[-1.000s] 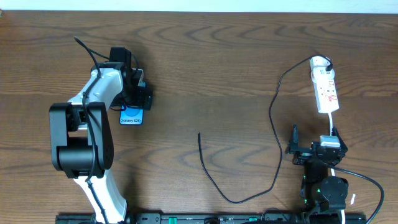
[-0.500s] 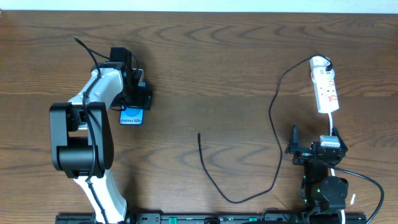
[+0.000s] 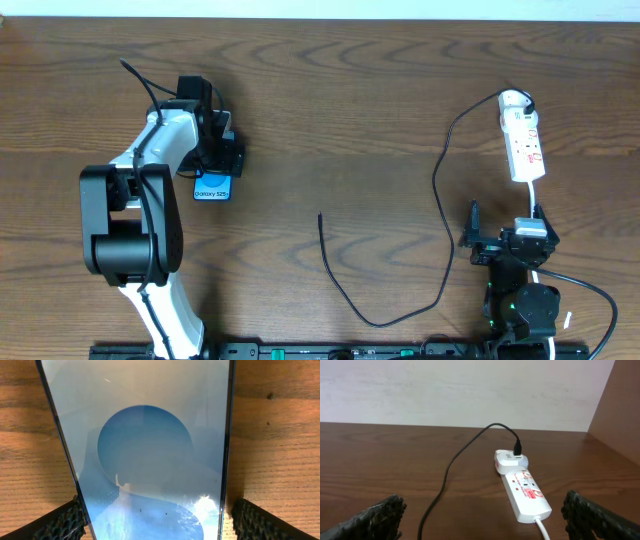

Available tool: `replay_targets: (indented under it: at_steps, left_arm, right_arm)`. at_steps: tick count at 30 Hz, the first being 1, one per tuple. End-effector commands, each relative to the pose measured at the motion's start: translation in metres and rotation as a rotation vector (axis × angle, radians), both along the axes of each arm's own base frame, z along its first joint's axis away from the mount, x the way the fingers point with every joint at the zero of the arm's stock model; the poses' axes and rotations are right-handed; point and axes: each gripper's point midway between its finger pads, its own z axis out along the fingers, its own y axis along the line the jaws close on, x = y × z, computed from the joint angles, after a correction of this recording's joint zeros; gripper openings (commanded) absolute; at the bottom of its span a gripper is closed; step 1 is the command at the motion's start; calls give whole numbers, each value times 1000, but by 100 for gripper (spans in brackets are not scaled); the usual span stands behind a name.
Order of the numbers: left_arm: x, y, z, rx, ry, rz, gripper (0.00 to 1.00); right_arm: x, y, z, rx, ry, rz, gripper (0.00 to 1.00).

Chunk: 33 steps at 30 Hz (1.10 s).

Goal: Plug charger to phone and switch on socket

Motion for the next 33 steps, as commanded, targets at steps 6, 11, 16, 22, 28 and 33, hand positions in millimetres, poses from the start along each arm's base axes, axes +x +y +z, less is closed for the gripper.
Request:
replay_targets:
  at_steps: [6, 11, 16, 22, 28, 33]
  left_arm:
    - [-15, 7, -26, 40, 84, -8, 90]
    - [-15, 7, -26, 40, 84, -8, 87]
    - [-15, 7, -26, 40, 84, -8, 86]
    - [-15, 7, -26, 40, 84, -8, 86]
    - [-15, 7, -26, 40, 84, -8, 86]
    - [-15, 7, -26, 40, 84, -8, 86]
  right_arm:
    - [0, 1, 0, 12, -3, 2, 99]
    - [0, 1, 0, 12, -3, 2, 99]
    - [0, 1, 0, 12, -3, 2, 99]
    - [0, 1, 0, 12, -3, 2, 99]
    - [0, 1, 0, 12, -3, 2, 99]
    - [0, 1, 0, 12, -3, 2, 99]
